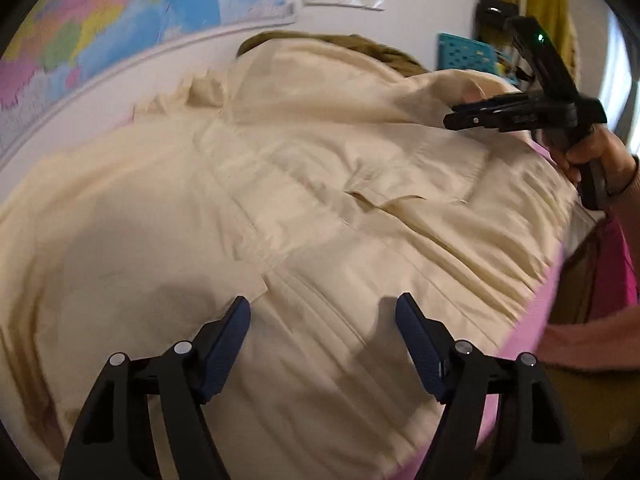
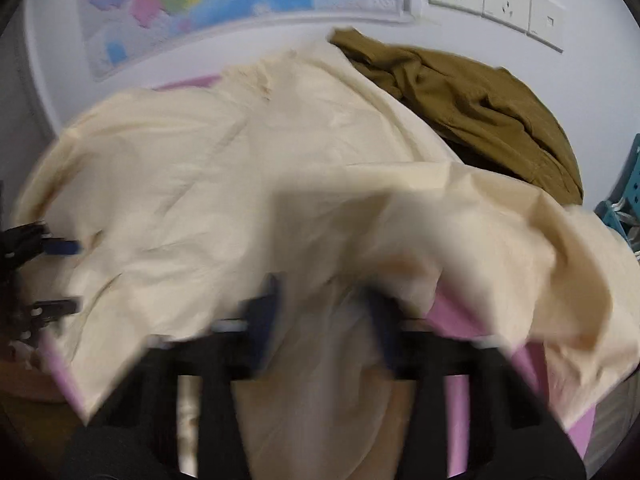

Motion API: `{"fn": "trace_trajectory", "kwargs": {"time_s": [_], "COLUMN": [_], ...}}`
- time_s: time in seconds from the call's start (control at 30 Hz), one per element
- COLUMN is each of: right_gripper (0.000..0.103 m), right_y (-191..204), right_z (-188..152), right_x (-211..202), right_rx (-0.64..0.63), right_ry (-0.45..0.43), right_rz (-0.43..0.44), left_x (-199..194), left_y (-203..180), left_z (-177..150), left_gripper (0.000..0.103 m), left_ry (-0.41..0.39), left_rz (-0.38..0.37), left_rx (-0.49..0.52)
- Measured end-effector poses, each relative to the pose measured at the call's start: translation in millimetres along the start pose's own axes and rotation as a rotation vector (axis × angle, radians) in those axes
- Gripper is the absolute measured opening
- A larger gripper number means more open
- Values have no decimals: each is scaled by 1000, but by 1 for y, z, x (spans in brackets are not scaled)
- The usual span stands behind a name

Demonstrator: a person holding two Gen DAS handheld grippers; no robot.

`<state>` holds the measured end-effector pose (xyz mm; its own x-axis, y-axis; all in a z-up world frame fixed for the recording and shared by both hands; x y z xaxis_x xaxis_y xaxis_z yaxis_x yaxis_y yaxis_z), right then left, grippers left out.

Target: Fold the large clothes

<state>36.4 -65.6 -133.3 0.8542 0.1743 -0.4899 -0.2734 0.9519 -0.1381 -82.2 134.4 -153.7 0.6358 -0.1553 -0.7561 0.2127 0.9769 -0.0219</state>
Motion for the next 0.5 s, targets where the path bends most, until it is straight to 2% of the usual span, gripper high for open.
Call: {"fn": "trace_trajectory", "kwargs": {"time_s": [0.1,0.17,0.23,0.27,0.3,0.33,0.37,0.43,0.5], "right_gripper": [12,16,26,38,47,52,66,86,82], "right_y": [-16,-19,-26,-34,-47,-63,-75,-114,-145], "right_z": [-2,-7,-12,-15,-19,-25,-30,-49,-68], "right_x": [16,-2,-35,-54,-80,-105,-120,-142,-135], "right_rx": [142,157,168,185,214,240,256,306,368], "right_ry": [12,-26,-104,-159,-230,-294,-328,-358,-294], "right_rz": [107,130,135,138,106,53,10,-147,-195], "left_x": [14,13,2,-4,-7,-10,-11,-11,-10], "left_y": [11,10,5,4,4,4,3,0,-5], "left_z": [11,16,19,21,23,27,31,41,52], "left_gripper": [73,72,73,74,74,74,74,74,74], "left_ry": [23,27,-5,-25,-34,-44,-53,-68,-79], "left_rz": [27,23,-8,-25,-26,-32,-43,-62,-116], "left_rx": [-71,-77,-57,-50,-51,-54,-60,-69,-82]}}
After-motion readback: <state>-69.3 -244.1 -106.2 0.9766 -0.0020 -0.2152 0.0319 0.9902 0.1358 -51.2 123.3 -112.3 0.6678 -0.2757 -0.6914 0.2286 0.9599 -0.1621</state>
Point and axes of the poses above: each gripper's, at about its wrist camera, not at the fingertips, and x roughly the way its jaws point, y to its left, z to its top, the point moved 7 cm from there along x, roughly the way its jaws point, and after that the axes turned 4 degrees about -x, right-handed, at the moved point
